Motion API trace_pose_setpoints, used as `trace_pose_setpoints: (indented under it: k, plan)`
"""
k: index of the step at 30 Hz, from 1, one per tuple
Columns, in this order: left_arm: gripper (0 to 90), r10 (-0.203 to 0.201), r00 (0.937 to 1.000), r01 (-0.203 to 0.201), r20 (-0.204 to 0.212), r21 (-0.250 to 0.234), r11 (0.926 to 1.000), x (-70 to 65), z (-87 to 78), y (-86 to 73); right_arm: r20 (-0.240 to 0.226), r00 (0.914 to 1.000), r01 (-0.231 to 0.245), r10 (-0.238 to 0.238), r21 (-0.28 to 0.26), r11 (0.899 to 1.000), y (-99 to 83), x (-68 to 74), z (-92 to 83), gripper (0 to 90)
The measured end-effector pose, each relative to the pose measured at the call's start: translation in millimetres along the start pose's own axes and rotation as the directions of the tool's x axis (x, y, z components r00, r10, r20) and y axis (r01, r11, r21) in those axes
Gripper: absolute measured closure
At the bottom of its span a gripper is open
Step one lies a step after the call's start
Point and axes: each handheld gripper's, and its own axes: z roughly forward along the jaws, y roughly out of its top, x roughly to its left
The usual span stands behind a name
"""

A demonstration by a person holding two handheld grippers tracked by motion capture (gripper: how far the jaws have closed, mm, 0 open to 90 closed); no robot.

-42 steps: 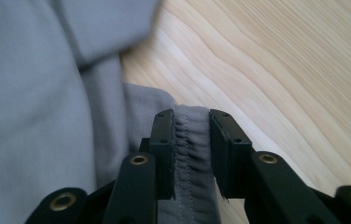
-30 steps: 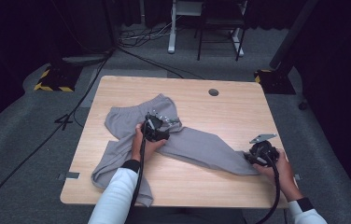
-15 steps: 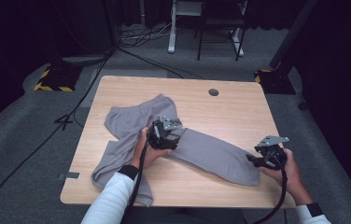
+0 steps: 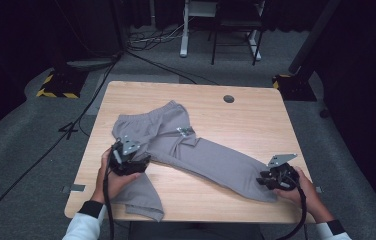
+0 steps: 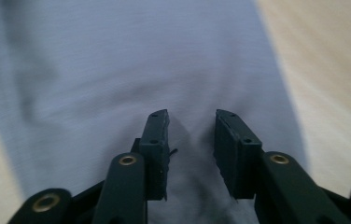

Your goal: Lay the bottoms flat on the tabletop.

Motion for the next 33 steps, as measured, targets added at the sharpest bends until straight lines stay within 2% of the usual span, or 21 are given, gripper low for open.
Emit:
trace_pose_setpoints:
  k: [2,3,4,5,8,9,11,13,14,16,19,22,23,26,27,28,29,30,32,33]
  plan:
    - [28.0,0.012,0.9986,-0.011,-0.051,0.021,0.9997,5.0,-5.3,-11.3,-0.059,0.9965,0.059,-0.058,0.016,0.998,1.9,17.8,-0.5,66.5]
    - [27.9,0.006,0.9986,-0.004,-0.053,0.02,0.9998,6.6,-6.7,-14.5,-0.091,0.9917,0.094,-0.091,0.025,0.995,3.7,30.4,-0.6,65.9]
    - [28.0,-0.019,0.999,0.02,-0.041,0.02,0.9996,9.3,-8.3,-19.4,-0.11,0.9881,0.111,-0.108,0.029,0.993,4.8,37.7,-0.5,65.7]
    - [28.1,-0.025,0.999,0.026,-0.037,0.026,0.9993,11.2,-8.8,-22.0,-0.145,0.9804,0.139,-0.133,0.03,0.99,6.7,49.8,-0.1,65.3]
    - [28.2,-0.05,0.9984,0.051,-0.026,0.052,0.9973,16.5,-4.9,-32.6,-0.212,0.9613,0.184,-0.176,0.02,0.983,12.9,72.1,3.3,60.7]
    - [28.2,-0.059,0.9978,0.061,-0.028,0.069,0.9957,17.4,-2.0,-34.9,-0.23,0.9531,0.206,-0.197,0.017,0.978,16.8,79.5,5.2,57.8]
    - [28.2,-0.06,0.9979,0.062,-0.023,0.086,0.9944,18.5,2.5,-37.0,-0.218,0.9501,0.228,-0.223,-0.003,0.974,24.8,86.4,7.1,52.8]
    - [28.3,-0.053,0.9984,0.055,-0.016,0.096,0.9939,18.8,7.3,-38.4,-0.214,0.9539,0.205,-0.21,-0.047,0.978,32.9,84.8,6.2,49.9]
    - [28.5,-0.061,0.9981,0.062,-0.008,0.095,0.9935,18.2,8.4,-38.7,-0.176,0.9635,0.191,-0.201,-0.075,0.979,39.7,80.1,5.8,47.4]
    - [28.7,-0.067,0.9977,0.067,0.003,0.084,0.9943,18.0,10.4,-38.4,-0.112,0.975,0.181,-0.192,-0.105,0.978,49.1,70.8,7.2,47.1]
    - [29.2,-0.077,0.9968,0.075,0.022,0.08,0.994,17.6,12.3,-38.8,-0.035,0.991,0.124,-0.129,-0.133,0.983,64.2,46.6,18.4,45.4]
    - [29.6,-0.097,0.9947,0.095,0.034,0.065,0.9934,17.9,15.1,-39.4,-0.01,0.9983,0.055,-0.057,-0.127,0.99,75.5,22.7,36.5,44.4]
    - [29.6,-0.098,0.9942,0.095,0.043,0.067,0.9932,18.0,15.8,-39.1,-0.033,0.9992,0.019,-0.023,-0.13,0.991,78.0,16.0,42.1,43.5]
    - [29.6,-0.106,0.9933,0.104,0.045,0.058,0.9929,16.3,19.0,-37.4,-0.025,0.9997,-0.008,0.005,-0.122,0.993,82.9,7.2,54.8,44.2]
    - [29.7,-0.102,0.9937,0.099,0.048,0.055,0.9936,15.7,20.2,-36.6,-0.022,0.9997,-0.008,0.006,-0.102,0.995,84.0,6.1,58.1,44.8]
    - [29.7,-0.1,0.9937,0.097,0.05,0.057,0.9937,14.4,21.5,-35.2,0.001,1.0,-0.002,0.002,-0.081,0.997,84.5,6.7,60.6,46.9]
    - [29.7,-0.102,0.9935,0.099,0.05,0.058,0.9934,13.3,22.2,-34.4,-0.016,0.9999,-0.008,0.006,-0.093,0.996,83.7,6.1,60.4,54.8]
    - [29.7,-0.096,0.9943,0.094,0.045,0.057,0.994,12.1,23.1,-33.5,-0.032,0.9995,-0.007,0.005,-0.091,0.996,82.8,6.1,59.6,58.5]
    - [29.8,-0.098,0.994,0.096,0.049,0.054,0.994,9.8,24.7,-32.2,-0.042,0.9989,0.016,-0.02,-0.079,0.997,79.9,7.9,55.8,72.1]
    - [29.8,-0.096,0.9941,0.094,0.05,0.057,0.994,9.5,24.9,-31.6,-0.061,0.9978,0.021,-0.025,-0.069,0.997,77.5,8.6,53.3,78.0]
